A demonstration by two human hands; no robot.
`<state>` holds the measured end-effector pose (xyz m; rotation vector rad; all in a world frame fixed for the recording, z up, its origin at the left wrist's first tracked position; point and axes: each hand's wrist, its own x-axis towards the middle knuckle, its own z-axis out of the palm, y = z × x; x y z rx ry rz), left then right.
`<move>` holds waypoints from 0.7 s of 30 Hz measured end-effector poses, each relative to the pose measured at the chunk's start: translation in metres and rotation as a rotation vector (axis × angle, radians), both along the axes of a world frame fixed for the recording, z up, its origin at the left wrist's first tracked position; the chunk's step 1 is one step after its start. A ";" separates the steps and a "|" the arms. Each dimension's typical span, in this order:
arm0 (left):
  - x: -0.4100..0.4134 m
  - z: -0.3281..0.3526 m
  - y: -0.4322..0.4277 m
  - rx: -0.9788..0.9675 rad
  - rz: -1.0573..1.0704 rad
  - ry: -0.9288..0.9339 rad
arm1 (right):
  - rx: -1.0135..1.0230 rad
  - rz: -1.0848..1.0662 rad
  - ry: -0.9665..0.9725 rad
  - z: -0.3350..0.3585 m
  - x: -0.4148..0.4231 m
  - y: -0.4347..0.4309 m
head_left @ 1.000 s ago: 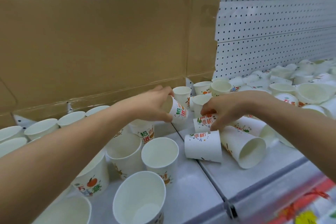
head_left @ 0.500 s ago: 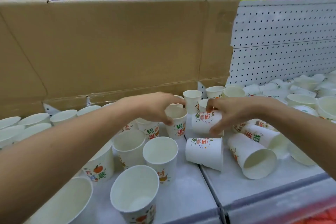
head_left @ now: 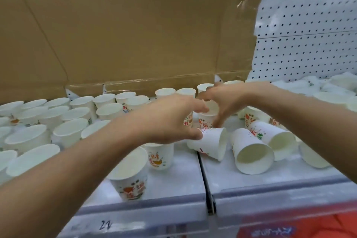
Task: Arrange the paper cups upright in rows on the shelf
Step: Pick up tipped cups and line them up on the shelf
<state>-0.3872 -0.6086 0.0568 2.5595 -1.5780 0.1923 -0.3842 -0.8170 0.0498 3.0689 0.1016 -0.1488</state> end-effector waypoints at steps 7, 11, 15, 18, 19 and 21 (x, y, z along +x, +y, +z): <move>-0.020 -0.054 -0.044 0.095 0.018 -0.070 | 0.254 0.170 -0.195 0.006 -0.083 -0.033; -0.022 -0.071 -0.057 0.092 0.081 -0.049 | 0.184 0.240 -0.058 -0.014 -0.131 -0.040; -0.026 -0.077 -0.056 -0.065 0.140 0.033 | 0.001 0.375 -0.169 -0.042 -0.134 -0.034; -0.032 -0.077 -0.049 -0.179 0.237 -0.056 | -0.070 0.420 -0.292 -0.057 -0.124 -0.029; -0.034 -0.077 -0.045 -0.226 0.268 -0.095 | -0.095 0.437 -0.331 -0.060 -0.122 -0.028; -0.039 -0.077 -0.038 -0.342 0.313 -0.093 | -0.152 0.481 -0.391 -0.062 -0.118 -0.028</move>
